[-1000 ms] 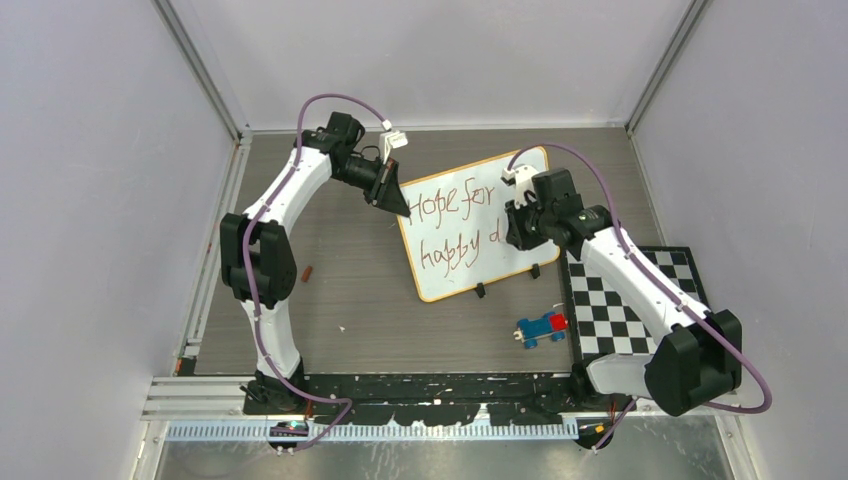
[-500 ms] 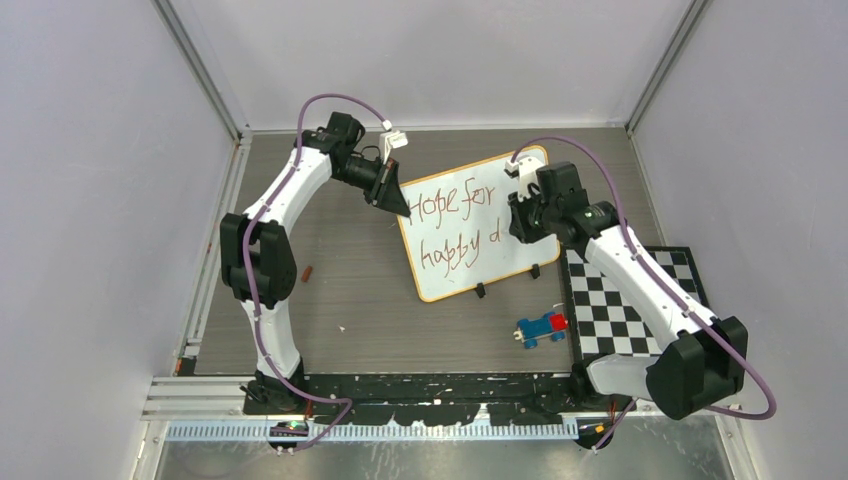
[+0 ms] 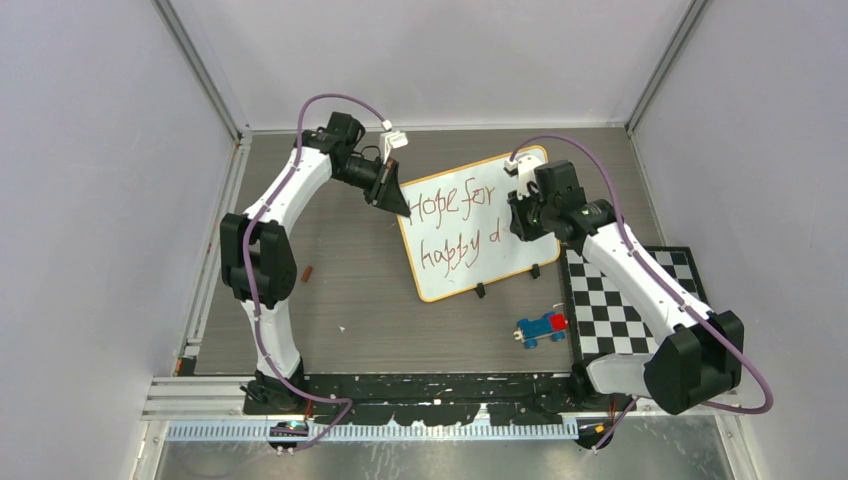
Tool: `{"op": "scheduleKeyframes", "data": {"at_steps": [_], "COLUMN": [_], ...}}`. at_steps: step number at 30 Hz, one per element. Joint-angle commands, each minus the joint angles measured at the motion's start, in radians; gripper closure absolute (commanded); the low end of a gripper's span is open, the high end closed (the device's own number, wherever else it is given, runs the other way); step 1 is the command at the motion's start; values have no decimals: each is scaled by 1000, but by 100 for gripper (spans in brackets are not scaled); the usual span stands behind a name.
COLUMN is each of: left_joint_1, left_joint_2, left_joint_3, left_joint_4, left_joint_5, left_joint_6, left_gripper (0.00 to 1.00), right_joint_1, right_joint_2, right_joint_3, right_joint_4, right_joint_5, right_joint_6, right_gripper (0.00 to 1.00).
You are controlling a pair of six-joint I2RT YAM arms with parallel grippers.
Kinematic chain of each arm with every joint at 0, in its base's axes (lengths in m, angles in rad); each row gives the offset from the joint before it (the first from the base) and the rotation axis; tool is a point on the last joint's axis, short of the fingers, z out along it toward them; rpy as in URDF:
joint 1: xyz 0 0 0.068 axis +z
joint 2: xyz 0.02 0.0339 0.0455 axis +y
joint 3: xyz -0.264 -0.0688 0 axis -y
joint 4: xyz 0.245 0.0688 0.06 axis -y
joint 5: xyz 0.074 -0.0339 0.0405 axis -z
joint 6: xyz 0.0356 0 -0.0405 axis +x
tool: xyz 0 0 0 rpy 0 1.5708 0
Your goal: Write a sentence on the whiteboard
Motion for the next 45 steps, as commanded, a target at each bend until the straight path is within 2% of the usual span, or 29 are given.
{"op": "scheduleKeyframes", "data": {"at_steps": [1, 9, 23, 30, 45], "left_joint_1": [5, 5, 5, 5, 5], "left_joint_2": [-20, -20, -20, -19, -22], "left_joint_3": [-11, -10, -12, -10, -10], "left_joint_4": [29, 28, 27, 28, 23], "left_joint_5": [-70, -71, -73, -73, -77], "left_joint_6": [35, 37, 37, 36, 42], "left_gripper": [100, 100, 100, 100, 100], "right_joint_1": [-4, -3, -3, -8, -11], "right_joint_2": [5, 14, 6, -5, 17], "right_joint_3": [53, 37, -26, 1, 66], "right_joint_4": [50, 36, 27, 26, 40], "right_joint_5": [-9, -53, -14, 31, 24], "right_joint_6": [3, 7, -28, -46, -25], "right_gripper": [100, 100, 100, 100, 100]}}
